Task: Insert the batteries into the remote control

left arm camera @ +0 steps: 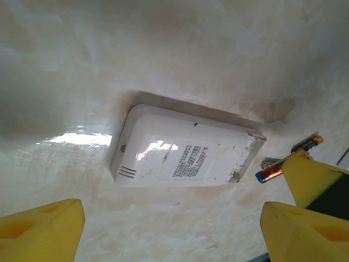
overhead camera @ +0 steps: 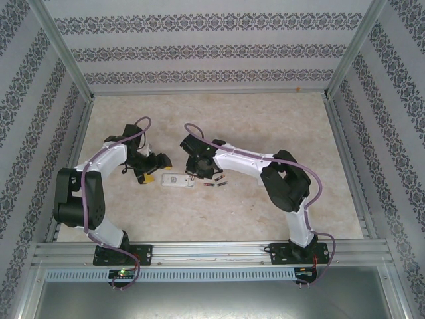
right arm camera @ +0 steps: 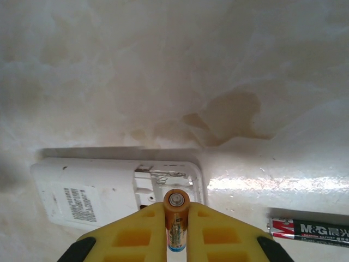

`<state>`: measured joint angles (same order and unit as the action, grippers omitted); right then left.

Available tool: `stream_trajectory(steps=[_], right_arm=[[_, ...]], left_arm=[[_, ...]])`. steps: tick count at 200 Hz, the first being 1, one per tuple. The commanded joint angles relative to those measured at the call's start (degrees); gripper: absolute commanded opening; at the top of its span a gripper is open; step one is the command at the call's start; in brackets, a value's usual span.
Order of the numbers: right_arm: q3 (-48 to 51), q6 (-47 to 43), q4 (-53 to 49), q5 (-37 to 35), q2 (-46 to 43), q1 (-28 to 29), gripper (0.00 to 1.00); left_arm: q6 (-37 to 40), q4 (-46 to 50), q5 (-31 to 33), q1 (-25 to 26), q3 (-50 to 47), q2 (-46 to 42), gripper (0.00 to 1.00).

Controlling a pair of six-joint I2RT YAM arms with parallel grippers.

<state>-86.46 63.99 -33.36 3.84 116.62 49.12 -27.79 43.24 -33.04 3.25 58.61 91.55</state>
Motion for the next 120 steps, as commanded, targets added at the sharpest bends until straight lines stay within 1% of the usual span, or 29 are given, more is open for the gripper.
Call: stream_trajectory(steps=[1, 120], right_arm=[[-0.64, -1.58, -2.24, 0.49, 1.53, 0.26, 0.15], [-1.70, -2.37, -2.57, 2.16, 4.05, 0.80, 0.17]], left_arm=[[1.68, 1.01, -1.28, -0.35, -1.27, 0.08, 0.84], [1.58, 1.05, -0.19, -0.37, -2.46, -1.19, 0.85]])
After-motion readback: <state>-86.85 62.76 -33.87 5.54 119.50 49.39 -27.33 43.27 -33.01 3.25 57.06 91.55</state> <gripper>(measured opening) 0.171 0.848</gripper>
